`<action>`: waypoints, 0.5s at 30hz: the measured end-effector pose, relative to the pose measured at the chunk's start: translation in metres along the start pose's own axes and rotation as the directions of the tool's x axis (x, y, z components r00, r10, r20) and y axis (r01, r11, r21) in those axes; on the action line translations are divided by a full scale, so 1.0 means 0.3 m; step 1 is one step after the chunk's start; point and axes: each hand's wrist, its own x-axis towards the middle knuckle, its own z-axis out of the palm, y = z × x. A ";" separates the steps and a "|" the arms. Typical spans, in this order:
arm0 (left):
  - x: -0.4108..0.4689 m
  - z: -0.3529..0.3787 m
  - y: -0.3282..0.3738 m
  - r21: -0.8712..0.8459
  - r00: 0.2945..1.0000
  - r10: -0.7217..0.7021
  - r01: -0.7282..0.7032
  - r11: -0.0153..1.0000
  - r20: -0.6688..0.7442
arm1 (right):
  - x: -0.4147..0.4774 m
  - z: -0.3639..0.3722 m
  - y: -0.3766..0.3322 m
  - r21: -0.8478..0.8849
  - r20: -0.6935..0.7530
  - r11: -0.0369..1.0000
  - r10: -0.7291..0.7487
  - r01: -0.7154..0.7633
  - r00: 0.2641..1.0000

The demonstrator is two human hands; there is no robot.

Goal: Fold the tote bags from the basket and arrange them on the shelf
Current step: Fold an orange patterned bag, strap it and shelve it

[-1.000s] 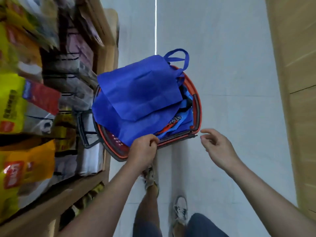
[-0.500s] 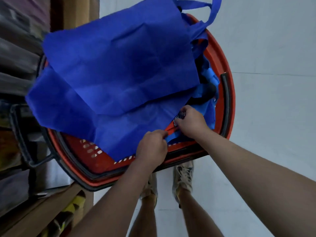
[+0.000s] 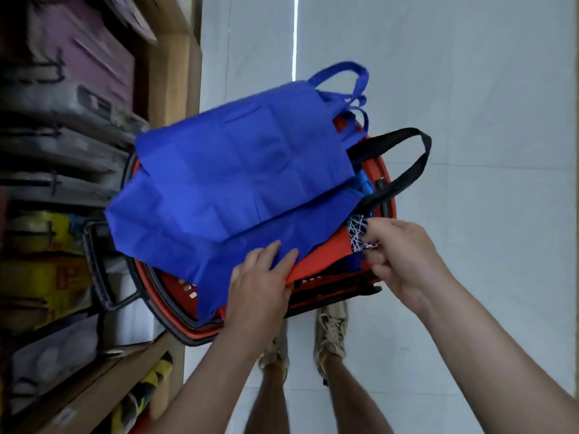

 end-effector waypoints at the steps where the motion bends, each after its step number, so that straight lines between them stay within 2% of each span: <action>1: -0.038 -0.052 0.019 0.000 0.998 0.057 -0.057 0.998 -0.011 | -0.052 -0.011 -0.034 0.027 0.008 1.000 -0.001 0.001 1.000; 3: -0.113 -0.188 0.077 -0.039 0.992 0.115 -0.113 0.993 0.056 | -0.160 -0.028 -0.104 0.053 0.012 0.999 -0.011 0.011 1.000; 5: -0.185 -0.316 0.130 -0.085 0.988 0.086 -0.076 0.994 0.129 | -0.277 -0.045 -0.173 0.017 0.037 0.999 -0.050 0.050 0.998; 7: -0.251 -0.424 0.185 0.018 0.985 0.118 -0.121 0.993 0.126 | -0.402 -0.064 -0.233 -0.165 0.101 0.978 -0.111 0.126 0.989; 10: -0.345 -0.582 0.290 0.053 0.969 0.217 -0.224 0.973 0.115 | -0.571 -0.105 -0.299 -0.463 0.215 0.848 -0.176 0.259 0.961; 12: -0.396 -0.645 0.355 0.155 0.947 0.317 -0.321 0.934 0.051 | -0.667 -0.125 -0.332 -0.540 0.283 0.778 -0.190 0.320 0.940; 15: -0.498 -0.741 0.499 0.222 0.939 0.340 -0.341 0.914 0.042 | -0.791 -0.131 -0.358 -0.624 0.353 0.632 -0.296 0.459 0.888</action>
